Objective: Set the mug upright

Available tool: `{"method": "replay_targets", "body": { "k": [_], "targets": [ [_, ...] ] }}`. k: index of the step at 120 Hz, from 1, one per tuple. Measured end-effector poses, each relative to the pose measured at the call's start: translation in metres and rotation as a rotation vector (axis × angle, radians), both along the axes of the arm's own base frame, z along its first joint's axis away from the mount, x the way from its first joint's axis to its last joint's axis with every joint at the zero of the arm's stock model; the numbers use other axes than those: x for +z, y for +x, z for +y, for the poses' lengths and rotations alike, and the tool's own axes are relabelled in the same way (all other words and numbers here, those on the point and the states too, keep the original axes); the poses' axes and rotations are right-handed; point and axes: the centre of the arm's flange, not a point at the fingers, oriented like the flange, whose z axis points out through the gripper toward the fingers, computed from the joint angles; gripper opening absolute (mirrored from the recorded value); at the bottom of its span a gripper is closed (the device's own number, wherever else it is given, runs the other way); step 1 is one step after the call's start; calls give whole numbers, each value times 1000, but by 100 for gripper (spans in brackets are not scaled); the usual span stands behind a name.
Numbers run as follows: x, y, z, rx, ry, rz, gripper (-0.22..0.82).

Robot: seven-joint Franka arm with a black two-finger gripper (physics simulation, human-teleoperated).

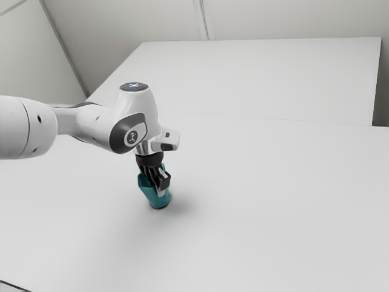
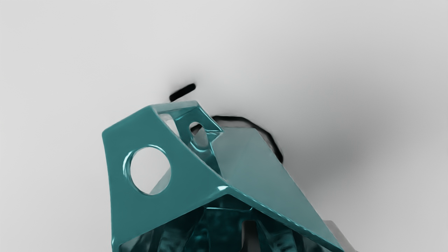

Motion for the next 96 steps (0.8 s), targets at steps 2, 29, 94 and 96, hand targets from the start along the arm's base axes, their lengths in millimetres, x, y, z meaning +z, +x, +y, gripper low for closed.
{"method": "replay_targets", "body": {
  "k": [2,29,94,96],
  "targets": [
    [0,0,0,0,0,0,10],
    [10,1,0,-5,-4,-18,22],
    [158,49,-2,11,-37,-208,44],
    [166,55,-2,15,-38,-216,46]
  ]
}}
